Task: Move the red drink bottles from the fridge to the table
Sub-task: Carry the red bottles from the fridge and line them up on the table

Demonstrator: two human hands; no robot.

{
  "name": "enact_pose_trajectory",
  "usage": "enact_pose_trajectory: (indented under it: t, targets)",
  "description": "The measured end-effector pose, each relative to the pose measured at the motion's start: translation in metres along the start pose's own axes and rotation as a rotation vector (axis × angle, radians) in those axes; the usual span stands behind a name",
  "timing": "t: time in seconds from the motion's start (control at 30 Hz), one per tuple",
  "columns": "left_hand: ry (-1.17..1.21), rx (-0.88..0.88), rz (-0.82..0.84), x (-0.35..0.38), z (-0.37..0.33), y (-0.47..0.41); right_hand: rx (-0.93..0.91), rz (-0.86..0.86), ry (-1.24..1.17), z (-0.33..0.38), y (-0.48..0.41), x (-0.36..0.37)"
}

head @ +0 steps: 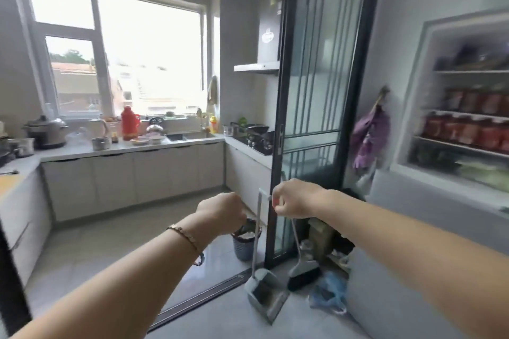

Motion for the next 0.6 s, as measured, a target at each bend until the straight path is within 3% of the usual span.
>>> enact_pose_trajectory:
  t: [0.3,0.6]
  targets:
    - [0.036,0.350,-0.051,0.003,-0.226,-0.196,0.350,-0.108,0.064,-0.257,-0.027,-0.091]
    - [-0.030,0.702,-0.127,0.010,-0.412,-0.357,0.650,-0.230,0.088,-0.448,-0.061,-0.153]
Point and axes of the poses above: each hand's wrist, its own y-axis away from the middle knuckle, its own x-axis out of the palm, z = x × y, the point moved 8 cm from there along -y, towards the middle knuckle, and after that the axes turned 1 degree about -z, right-handed, at the moved point
